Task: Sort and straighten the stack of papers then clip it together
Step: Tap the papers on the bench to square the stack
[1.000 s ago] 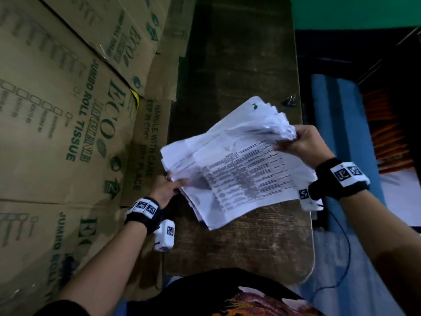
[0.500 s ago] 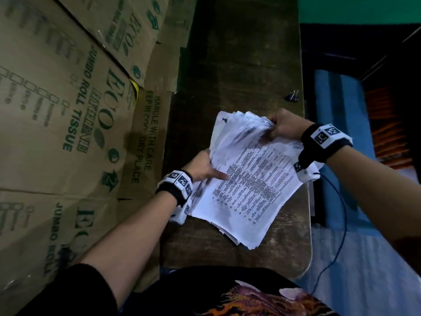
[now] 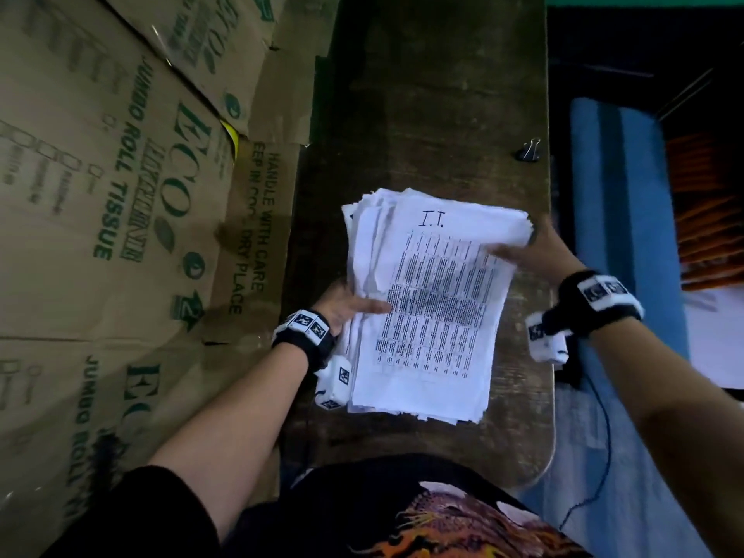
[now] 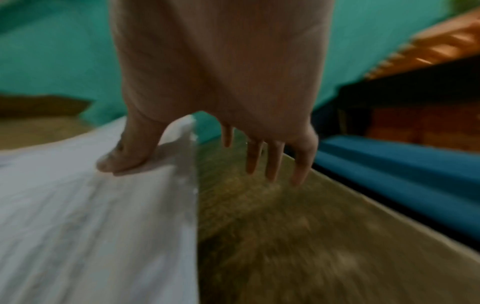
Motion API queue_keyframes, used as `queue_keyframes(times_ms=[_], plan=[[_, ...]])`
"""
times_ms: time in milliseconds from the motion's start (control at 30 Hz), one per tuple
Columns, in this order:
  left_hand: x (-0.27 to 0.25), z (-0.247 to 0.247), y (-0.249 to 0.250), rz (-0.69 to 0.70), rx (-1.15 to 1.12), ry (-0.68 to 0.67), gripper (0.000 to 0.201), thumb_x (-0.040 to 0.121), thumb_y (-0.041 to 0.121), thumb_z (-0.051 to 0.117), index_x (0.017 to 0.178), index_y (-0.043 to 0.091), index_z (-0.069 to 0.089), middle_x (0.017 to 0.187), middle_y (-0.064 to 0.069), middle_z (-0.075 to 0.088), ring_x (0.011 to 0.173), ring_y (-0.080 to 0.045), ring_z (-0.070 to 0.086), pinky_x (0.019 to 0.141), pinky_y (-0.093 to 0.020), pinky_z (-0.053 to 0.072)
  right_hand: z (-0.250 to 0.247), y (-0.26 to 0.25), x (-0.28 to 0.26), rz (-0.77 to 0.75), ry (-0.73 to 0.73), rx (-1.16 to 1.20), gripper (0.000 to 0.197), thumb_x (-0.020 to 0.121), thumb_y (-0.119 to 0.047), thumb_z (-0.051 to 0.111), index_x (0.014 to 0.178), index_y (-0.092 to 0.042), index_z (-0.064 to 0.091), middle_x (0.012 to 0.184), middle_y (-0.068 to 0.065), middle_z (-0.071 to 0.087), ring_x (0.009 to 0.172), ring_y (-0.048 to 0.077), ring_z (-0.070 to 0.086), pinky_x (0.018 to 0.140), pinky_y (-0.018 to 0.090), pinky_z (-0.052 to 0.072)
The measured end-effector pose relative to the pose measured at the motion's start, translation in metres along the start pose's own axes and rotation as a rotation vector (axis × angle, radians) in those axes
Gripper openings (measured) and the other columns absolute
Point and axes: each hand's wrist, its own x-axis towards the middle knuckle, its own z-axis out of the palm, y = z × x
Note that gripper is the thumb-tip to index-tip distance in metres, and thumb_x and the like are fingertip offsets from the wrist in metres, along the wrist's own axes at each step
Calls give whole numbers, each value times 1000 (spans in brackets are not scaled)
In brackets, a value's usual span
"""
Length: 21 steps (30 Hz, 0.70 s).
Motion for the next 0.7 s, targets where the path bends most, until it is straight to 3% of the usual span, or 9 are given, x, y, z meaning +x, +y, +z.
queue_keyframes(times_ms=[100,167,200,267,367,467,567,633,700], plan=[[0,-3,-2,-29,-43,-2,69,33,35,96,93,12,72,101,-1,75,106,-18,66,107,-41,42,17,23,-39,159,-137,355,105,45,-56,89,131,-10,50,114,2,72,95,14,69,80,33,58],[0,-2,-3,-34,-75,-19,62,31,32,95,87,13,74,97,-3,75,106,-20,66,105,-39,43,39,25,-61,301,-304,530,83,45,-46,92,112,-7,64,88,-3,76,74,12,70,62,25,59],[1,-2,-5,-33,-88,-10,62,32,30,96,87,13,74,99,-5,75,107,-22,66,105,-40,43,48,27,-68,349,-370,596,67,49,-39,92,104,-8,68,88,0,76,73,16,71,62,28,59],[6,-3,-9,-38,-116,21,64,38,22,96,96,12,71,106,-6,73,112,-23,63,107,-42,41,63,23,-77,395,-436,683,40,69,-20,82,105,-6,72,108,11,73,92,24,72,84,43,59],[16,-4,-12,-94,-115,113,69,46,11,92,108,5,62,115,-7,67,115,-23,59,111,-42,38,72,21,-76,352,-345,759,44,78,-9,77,119,-1,65,121,22,66,112,39,63,99,61,45],[22,-3,-20,-113,-11,166,60,65,3,83,118,9,55,123,-5,61,120,-23,53,111,-40,36,76,14,-76,295,-283,648,66,62,-22,90,119,-3,63,117,20,68,104,33,68,93,54,52],[16,1,-22,-75,258,164,70,73,11,80,132,12,43,127,4,54,124,-19,50,106,-31,36,76,14,-86,199,-437,256,46,81,-18,77,120,-17,54,103,-2,69,83,5,70,61,19,56],[13,3,-24,-52,417,206,73,79,11,75,139,8,33,123,4,46,122,-15,45,97,-22,31,79,27,-91,157,-472,83,58,79,-15,79,126,-24,45,104,-8,65,93,13,69,63,24,58],[6,10,-23,4,490,262,69,79,11,74,136,9,34,123,-4,52,121,-23,51,91,-23,36,89,33,-99,111,-350,68,63,77,-2,78,130,-15,47,114,4,66,105,26,65,84,44,57]])
